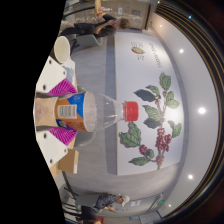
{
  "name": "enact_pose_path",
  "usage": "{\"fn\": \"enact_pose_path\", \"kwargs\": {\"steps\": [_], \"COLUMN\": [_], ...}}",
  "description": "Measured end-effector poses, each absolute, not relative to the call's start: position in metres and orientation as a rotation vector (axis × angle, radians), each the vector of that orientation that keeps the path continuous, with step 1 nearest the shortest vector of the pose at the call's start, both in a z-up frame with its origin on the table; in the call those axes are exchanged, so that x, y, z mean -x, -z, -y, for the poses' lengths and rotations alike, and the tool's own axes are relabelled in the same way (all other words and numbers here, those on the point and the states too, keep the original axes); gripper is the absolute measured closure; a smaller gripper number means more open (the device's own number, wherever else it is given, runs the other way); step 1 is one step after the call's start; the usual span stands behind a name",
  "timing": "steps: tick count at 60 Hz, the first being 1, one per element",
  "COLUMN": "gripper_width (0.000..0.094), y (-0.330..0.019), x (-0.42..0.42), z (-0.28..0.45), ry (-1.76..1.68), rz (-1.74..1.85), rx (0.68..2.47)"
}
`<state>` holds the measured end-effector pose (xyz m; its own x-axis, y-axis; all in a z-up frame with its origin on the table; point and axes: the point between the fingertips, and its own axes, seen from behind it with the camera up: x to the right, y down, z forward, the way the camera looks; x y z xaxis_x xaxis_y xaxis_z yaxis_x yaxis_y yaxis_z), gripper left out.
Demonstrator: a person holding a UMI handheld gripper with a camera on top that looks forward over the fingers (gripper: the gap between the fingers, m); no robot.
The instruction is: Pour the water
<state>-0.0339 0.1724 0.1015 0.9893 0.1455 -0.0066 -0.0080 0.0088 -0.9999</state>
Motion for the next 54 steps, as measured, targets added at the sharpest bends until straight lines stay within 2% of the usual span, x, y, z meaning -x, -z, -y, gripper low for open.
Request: {"fn": "enact_pose_path", "kwargs": {"steps": [5, 8, 12, 16, 22, 26, 29, 42, 54], "gripper_width": [0.0564, 0.0564, 0.0559, 0.0503, 0.0346, 0.0062, 0.0102, 0.0078, 0.0082], "y": [-0.117, -0.108, -0.113, -0.111, -0.11, -0.105, -0.111, -0.114, -0.1], "x": [0.01, 0.019, 0.016, 0.021, 0.022, 0.024, 0.023, 0.006, -0.013], "z": [-0.156, -0.162, -0.159, -0.161, -0.164, -0.155, -0.15, -0.11, -0.009], "ry": [-0.136, -0.142, -0.136, -0.125, -0.119, -0.138, -0.154, -0.113, -0.146], "rz": [0.126, 0.113, 0.122, 0.131, 0.146, 0.167, 0.17, 0.172, 0.146], "rx": [1.566, 1.563, 1.575, 1.587, 1.623, 1.666, 1.661, 1.696, 1.742]}}
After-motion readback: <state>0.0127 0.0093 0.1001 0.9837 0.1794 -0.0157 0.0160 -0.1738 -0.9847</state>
